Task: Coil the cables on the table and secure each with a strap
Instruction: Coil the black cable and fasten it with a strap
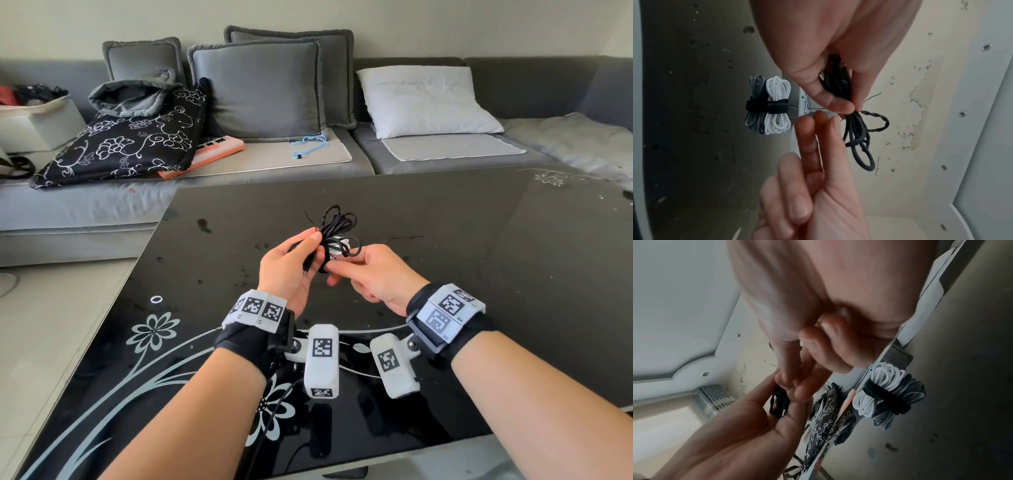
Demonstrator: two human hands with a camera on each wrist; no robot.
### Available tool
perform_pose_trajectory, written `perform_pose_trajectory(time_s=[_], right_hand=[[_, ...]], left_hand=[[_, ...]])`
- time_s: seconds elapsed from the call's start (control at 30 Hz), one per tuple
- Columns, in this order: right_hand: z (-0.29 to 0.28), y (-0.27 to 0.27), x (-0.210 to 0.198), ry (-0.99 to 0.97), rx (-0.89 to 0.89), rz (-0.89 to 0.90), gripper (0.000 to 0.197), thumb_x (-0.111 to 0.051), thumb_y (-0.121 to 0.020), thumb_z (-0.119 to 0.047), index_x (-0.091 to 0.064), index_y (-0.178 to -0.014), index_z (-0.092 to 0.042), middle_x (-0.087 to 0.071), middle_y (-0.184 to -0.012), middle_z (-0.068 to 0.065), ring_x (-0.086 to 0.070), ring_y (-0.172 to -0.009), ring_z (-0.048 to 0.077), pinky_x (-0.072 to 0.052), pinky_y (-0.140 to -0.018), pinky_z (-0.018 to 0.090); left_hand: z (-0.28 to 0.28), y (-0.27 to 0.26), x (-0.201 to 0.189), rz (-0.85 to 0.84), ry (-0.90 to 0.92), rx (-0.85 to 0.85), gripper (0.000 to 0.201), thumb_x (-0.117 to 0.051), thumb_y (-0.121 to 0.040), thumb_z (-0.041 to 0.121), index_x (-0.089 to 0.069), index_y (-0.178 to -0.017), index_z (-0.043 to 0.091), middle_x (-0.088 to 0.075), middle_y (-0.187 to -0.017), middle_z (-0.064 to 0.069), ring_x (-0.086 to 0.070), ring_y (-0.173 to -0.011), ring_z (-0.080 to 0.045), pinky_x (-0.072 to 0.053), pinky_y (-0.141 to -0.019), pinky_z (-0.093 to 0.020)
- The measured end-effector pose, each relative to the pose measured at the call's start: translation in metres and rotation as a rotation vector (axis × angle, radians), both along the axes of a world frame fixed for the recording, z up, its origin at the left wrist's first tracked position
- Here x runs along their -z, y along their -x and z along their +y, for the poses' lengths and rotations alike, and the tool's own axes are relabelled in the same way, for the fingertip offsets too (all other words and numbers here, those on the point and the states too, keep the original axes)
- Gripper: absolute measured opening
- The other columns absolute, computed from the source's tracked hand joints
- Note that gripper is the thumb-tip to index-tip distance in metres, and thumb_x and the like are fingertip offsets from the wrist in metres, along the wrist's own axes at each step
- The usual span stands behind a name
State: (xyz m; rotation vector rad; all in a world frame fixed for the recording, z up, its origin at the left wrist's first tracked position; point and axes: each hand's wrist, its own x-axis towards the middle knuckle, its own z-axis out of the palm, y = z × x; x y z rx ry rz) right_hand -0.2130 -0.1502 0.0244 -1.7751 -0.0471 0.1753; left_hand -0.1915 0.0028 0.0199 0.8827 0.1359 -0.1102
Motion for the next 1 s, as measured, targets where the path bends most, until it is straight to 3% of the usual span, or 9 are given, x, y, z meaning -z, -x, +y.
perform_pose_trajectory(time_s=[0.13,0.23,0.4,0.47,0.57,0.67,0.83,1.0], right_hand=[[-0.004,-0.004,0.0,-0.11,0.052,-0.007,0.017,-0.061,-0.098,-0.02,-0.071,-0.092,-0.007,-0.067,-0.073,0.005,-0.028,-0.037,0.009,-0.014,-0.038,0.02],[-0.01,-0.004,-0.001,-0.198,0.032,0.021,0.017,-0.059,-0.099,-0.019,-0.07,-0.091,-0.01,-0.065,-0.071,0.004,-0.028,-0.039,0.009,-0.013,-0.04,0.021],[-0.02,-0.006,-0.003,-0.241,-0.009,0.036,0.036,-0.056,-0.097,-0.011,-0.072,-0.065,-0.021,-0.059,-0.062,0.004,-0.033,-0.039,0.009,-0.011,-0.045,0.026],[-0.026,-0.007,-0.001,-0.22,0.005,0.034,0.039,-0.057,-0.096,-0.011,-0.071,-0.061,-0.02,-0.057,-0.056,0.001,-0.034,-0.041,0.01,-0.012,-0.045,0.025],[-0.033,-0.01,0.001,-0.168,0.001,0.037,0.023,-0.06,-0.094,-0.009,-0.068,-0.072,-0.011,-0.056,-0.061,0.008,-0.037,-0.044,0.012,-0.017,-0.041,0.02],[-0.037,-0.01,0.002,-0.132,-0.021,0.067,0.016,-0.056,-0.094,-0.003,-0.066,-0.081,-0.004,-0.052,-0.053,0.001,-0.042,-0.042,0.008,-0.026,-0.038,0.019],[-0.041,-0.008,0.002,-0.074,-0.127,0.114,0.009,-0.08,-0.071,-0.021,-0.073,-0.067,-0.016,-0.056,-0.056,0.001,-0.045,-0.047,0.012,-0.035,-0.042,0.02],[-0.042,-0.011,0.006,0.038,-0.104,0.069,0.011,-0.074,-0.083,-0.016,-0.077,-0.072,-0.017,-0.062,-0.061,-0.001,-0.047,-0.059,0.019,-0.033,-0.052,0.028]], left_hand=[[0.003,0.0,-0.001,-0.015,0.017,0.065,0.014,-0.067,-0.09,0.001,-0.071,-0.103,-0.001,-0.072,-0.089,-0.012,-0.065,-0.067,-0.012,-0.056,-0.068,-0.019],[0.004,-0.001,-0.002,-0.026,0.035,0.137,0.018,-0.065,-0.093,0.005,-0.069,-0.109,-0.003,-0.071,-0.093,-0.014,-0.063,-0.069,-0.012,-0.055,-0.067,-0.017],[0.005,0.0,-0.002,-0.064,-0.048,0.295,0.019,-0.059,-0.097,0.006,-0.065,-0.111,-0.006,-0.059,-0.107,-0.016,-0.058,-0.064,-0.01,-0.053,-0.062,-0.016],[0.006,0.0,-0.004,-0.084,-0.12,0.347,0.014,-0.058,-0.096,0.002,-0.067,-0.102,-0.005,-0.059,-0.103,-0.015,-0.058,-0.063,-0.011,-0.052,-0.059,-0.017],[0.008,0.0,-0.005,-0.127,-0.268,0.374,0.008,-0.061,-0.093,-0.001,-0.069,-0.09,-0.003,-0.063,-0.09,-0.011,-0.058,-0.061,-0.014,-0.052,-0.059,-0.018],[0.011,0.001,-0.004,-0.161,-0.397,0.419,0.008,-0.064,-0.09,-0.002,-0.072,-0.088,-0.001,-0.066,-0.08,-0.009,-0.06,-0.06,-0.013,-0.053,-0.06,-0.018],[0.015,0.005,-0.005,-0.233,-0.598,0.551,0.009,-0.068,-0.087,-0.003,-0.074,-0.085,0.004,-0.069,-0.077,-0.006,-0.06,-0.062,-0.011,-0.054,-0.064,-0.018],[0.014,0.005,-0.005,-0.304,-0.803,0.553,0.009,-0.074,-0.086,0.003,-0.077,-0.083,0.011,-0.069,-0.071,-0.007,-0.062,-0.061,-0.012,-0.055,-0.066,-0.019]])
